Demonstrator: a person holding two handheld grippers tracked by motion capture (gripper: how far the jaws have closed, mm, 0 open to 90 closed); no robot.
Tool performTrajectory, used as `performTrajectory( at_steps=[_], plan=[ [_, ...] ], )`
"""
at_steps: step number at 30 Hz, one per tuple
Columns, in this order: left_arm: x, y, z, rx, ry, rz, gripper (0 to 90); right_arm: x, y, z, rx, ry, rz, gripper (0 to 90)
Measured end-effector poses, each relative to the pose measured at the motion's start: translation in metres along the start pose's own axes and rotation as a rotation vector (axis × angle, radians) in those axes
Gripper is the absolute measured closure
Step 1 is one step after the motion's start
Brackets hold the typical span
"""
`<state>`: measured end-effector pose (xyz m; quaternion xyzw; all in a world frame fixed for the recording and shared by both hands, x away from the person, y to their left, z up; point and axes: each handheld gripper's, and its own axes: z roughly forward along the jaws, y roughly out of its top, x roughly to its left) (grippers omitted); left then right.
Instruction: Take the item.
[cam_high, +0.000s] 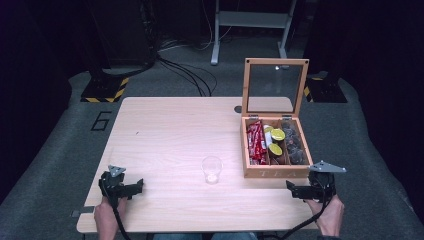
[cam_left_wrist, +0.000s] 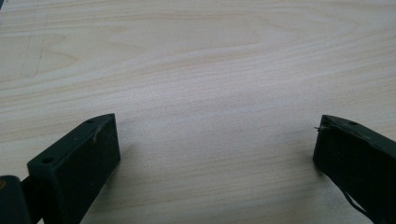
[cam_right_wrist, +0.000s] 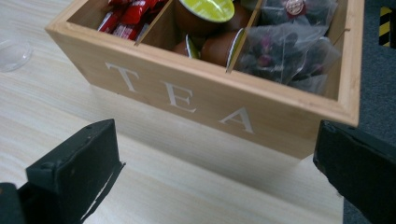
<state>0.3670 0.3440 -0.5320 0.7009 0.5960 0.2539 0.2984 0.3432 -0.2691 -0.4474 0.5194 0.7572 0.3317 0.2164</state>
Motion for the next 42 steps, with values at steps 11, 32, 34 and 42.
performTrajectory(
  at_steps=[11,32,34,42],
  plan=[
    [0.0,0.0,0.0,0.0,0.0,0.0,0.3,-0.01,0.024,0.001,-0.012,0.019,-0.002,0.0],
    [0.0,0.0,0.0,0.0,0.0,0.001,0.3,-0.039,0.05,0.031,0.018,0.018,0.06,25.4],
    [0.0,0.0,0.0,0.0,0.0,0.0,0.4,-0.04,0.05,0.033,0.019,0.017,0.064,27.4],
    [0.0,0.0,0.0,0.0,0.0,0.001,0.4,-0.046,0.052,0.045,0.058,-0.013,0.122,47.3]
  ],
)
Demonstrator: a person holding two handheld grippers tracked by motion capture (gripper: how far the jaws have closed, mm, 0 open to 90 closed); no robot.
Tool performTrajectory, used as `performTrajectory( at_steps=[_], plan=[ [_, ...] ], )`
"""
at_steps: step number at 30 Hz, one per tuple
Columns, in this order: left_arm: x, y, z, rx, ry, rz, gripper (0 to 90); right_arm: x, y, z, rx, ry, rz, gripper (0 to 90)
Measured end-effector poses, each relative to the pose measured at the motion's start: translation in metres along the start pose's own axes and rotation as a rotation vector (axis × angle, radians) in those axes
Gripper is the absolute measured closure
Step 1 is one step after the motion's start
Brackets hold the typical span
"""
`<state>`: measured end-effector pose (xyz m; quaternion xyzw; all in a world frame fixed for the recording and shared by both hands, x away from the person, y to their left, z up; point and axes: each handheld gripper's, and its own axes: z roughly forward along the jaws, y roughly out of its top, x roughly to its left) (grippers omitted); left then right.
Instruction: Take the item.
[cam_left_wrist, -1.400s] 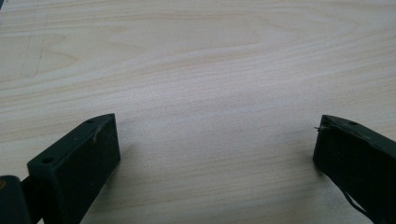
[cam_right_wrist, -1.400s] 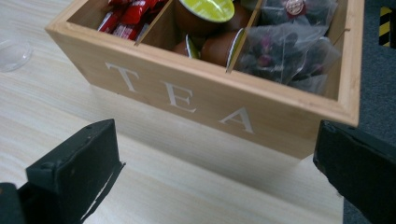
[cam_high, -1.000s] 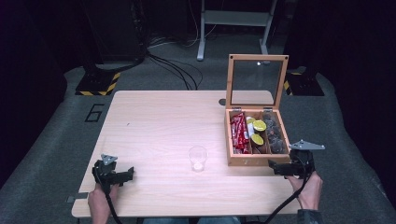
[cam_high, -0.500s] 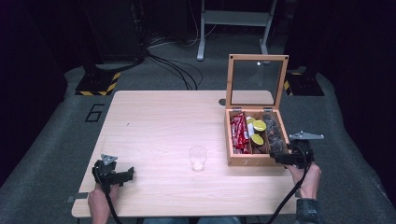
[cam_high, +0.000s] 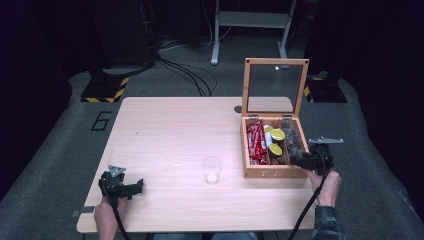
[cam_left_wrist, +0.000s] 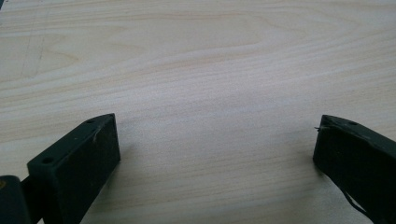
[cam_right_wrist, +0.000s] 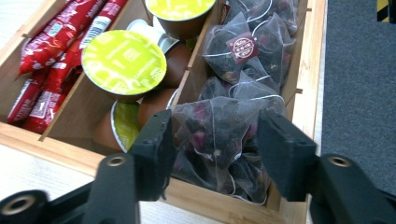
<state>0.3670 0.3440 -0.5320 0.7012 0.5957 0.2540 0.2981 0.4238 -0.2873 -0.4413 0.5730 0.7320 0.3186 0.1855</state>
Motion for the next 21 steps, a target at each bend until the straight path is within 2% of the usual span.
performTrajectory(
  at_steps=[2,9,10,11,12,15,16,21],
  plan=[
    [0.0,0.0,0.0,0.0,0.0,0.0,0.3,0.0,0.001,0.003,0.012,-0.009,0.014,52.0],
    [0.0,0.0,0.0,0.0,0.0,0.0,0.3,-0.002,0.001,0.01,0.019,-0.002,0.008,56.4],
    [0.0,0.0,0.0,0.0,0.0,0.0,0.3,-0.001,0.001,0.013,0.041,-0.013,0.014,58.2],
    [0.0,0.0,0.0,0.0,0.0,0.0,0.4,-0.001,0.001,0.013,0.041,-0.013,0.014,58.2],
    [0.0,0.0,0.0,0.0,0.0,0.0,0.3,0.0,0.001,0.016,0.045,-0.016,0.008,61.8],
    [0.0,0.0,0.0,0.0,0.0,0.0,0.3,0.0,0.001,0.018,0.051,-0.023,0.003,64.7],
    [0.0,0.0,0.0,0.0,0.0,0.0,0.4,0.0,0.001,0.02,0.057,-0.02,0.002,69.7],
    [0.0,0.0,0.0,0.0,0.0,0.0,0.3,0.001,0.001,0.023,0.069,-0.023,0.0,75.3]
  ],
)
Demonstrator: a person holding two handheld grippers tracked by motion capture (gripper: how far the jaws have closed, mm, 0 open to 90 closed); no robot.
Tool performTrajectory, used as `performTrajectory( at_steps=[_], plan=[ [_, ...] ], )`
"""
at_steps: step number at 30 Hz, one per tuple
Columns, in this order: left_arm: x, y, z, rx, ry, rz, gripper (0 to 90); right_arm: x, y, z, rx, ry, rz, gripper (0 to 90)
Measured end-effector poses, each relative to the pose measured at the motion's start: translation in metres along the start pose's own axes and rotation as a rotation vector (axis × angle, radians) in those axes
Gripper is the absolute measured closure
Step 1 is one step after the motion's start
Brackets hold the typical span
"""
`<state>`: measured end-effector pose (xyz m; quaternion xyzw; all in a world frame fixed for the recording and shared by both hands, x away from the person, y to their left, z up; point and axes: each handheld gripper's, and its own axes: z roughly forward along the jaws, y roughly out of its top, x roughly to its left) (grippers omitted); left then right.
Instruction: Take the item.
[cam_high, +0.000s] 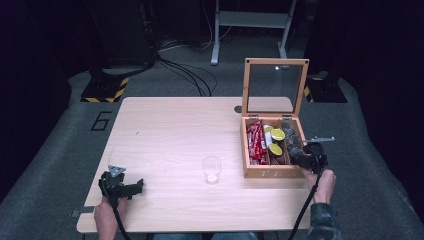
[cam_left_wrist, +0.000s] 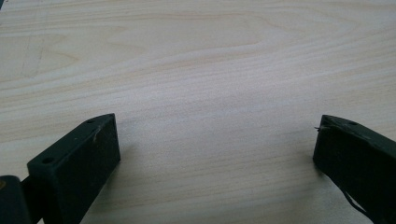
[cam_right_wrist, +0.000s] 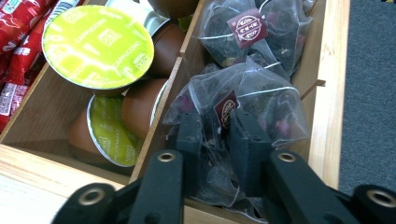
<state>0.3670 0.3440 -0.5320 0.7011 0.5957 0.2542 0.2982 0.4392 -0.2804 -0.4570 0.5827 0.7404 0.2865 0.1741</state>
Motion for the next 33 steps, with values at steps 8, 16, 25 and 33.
performTrajectory(
  at_steps=[8,16,25,33],
  plan=[
    [0.0,0.0,0.0,0.0,0.0,0.0,0.3,0.002,0.0,-0.007,-0.029,-0.013,-0.009,82.0],
    [0.0,0.0,0.0,0.0,0.0,-0.001,0.3,0.005,0.002,-0.019,-0.05,-0.025,-0.017,82.8],
    [0.0,0.0,0.0,0.0,0.0,0.0,0.4,0.008,0.004,-0.03,-0.083,-0.032,-0.021,83.2],
    [0.0,0.0,0.0,0.0,0.0,0.0,0.3,0.008,0.005,-0.038,-0.105,-0.041,-0.033,83.3]
  ],
)
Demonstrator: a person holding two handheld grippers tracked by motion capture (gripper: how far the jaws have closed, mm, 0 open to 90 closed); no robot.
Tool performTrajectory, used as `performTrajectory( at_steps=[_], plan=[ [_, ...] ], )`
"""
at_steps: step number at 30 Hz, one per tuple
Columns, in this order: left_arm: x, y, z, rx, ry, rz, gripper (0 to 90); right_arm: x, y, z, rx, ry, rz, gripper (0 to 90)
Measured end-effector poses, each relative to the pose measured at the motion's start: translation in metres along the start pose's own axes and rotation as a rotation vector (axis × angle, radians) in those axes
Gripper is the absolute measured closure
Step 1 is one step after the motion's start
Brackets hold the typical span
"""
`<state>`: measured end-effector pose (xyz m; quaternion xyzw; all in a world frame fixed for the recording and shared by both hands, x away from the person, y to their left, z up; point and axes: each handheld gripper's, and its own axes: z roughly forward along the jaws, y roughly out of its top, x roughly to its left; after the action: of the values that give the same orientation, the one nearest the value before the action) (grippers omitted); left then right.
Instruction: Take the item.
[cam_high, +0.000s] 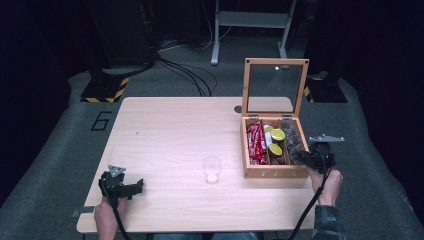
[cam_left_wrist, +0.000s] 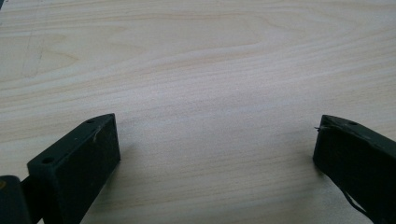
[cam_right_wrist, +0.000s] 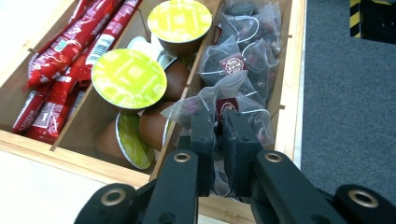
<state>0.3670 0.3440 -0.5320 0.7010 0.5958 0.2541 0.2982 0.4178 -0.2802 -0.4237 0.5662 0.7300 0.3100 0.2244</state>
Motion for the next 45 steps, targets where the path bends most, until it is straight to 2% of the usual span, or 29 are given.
performTrajectory(
  at_steps=[5,15,20,34,42,45],
  plan=[
    [0.0,0.0,0.0,0.0,0.0,0.0,0.3,0.002,0.003,-0.008,-0.021,-0.005,-0.007,83.4],
    [0.0,0.0,0.0,0.0,0.0,0.0,0.3,0.006,0.005,-0.023,-0.07,0.021,-0.007,83.5],
    [0.0,0.0,0.0,0.0,0.0,0.0,0.3,0.012,0.008,-0.028,-0.087,0.025,-0.028,83.6],
    [0.0,0.0,0.0,0.0,0.0,0.0,0.4,0.039,0.016,-0.041,-0.145,0.069,-0.091,83.7],
    [0.0,0.0,0.0,0.0,0.0,0.0,0.4,0.057,0.022,-0.044,-0.155,0.088,-0.14,84.0],
    [0.0,0.0,0.0,0.0,0.0,0.0,0.3,0.061,0.022,-0.044,-0.159,0.097,-0.144,84.1]
  ],
)
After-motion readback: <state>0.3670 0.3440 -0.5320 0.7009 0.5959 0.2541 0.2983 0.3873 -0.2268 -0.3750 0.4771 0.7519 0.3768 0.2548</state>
